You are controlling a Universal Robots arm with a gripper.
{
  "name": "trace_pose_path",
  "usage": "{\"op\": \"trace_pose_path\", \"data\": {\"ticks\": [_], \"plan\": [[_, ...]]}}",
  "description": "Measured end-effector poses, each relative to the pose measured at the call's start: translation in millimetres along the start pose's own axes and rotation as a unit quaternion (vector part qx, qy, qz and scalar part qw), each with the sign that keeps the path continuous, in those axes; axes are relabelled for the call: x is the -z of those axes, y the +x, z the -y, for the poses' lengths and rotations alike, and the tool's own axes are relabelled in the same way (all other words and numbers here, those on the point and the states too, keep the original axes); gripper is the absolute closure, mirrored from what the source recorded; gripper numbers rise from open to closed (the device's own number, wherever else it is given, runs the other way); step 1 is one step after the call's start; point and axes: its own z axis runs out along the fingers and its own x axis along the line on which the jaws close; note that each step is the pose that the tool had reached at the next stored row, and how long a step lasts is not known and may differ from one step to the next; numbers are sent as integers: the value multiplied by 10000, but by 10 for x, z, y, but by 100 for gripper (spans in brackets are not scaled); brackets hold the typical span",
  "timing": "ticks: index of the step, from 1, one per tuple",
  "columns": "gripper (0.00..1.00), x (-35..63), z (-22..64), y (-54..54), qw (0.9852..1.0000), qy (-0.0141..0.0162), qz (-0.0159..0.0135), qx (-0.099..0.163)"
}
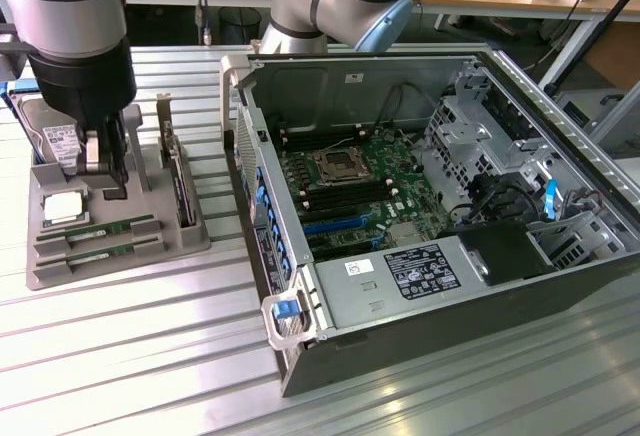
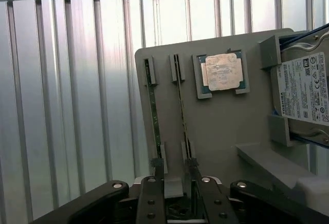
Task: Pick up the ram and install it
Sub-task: 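Pick up the ram and move it above insertion slot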
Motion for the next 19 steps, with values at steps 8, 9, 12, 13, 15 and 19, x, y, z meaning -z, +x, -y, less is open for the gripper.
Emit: {"op": "trace_pose_path", "data": {"ticks": [8, 9, 12, 13, 15, 19], "plan": [[70, -90, -15, -2, 10000, 0, -2, 0], [70, -104, -17, -3, 10000, 0, -2, 0], [70, -148, -19, -4, 10000, 0, -2, 0], [70, -168, -21, -5, 10000, 0, -2, 0], [70, -199, -23, -6, 10000, 0, -3, 0], [70, -253, -29, -7, 10000, 0, -4, 0]]}}
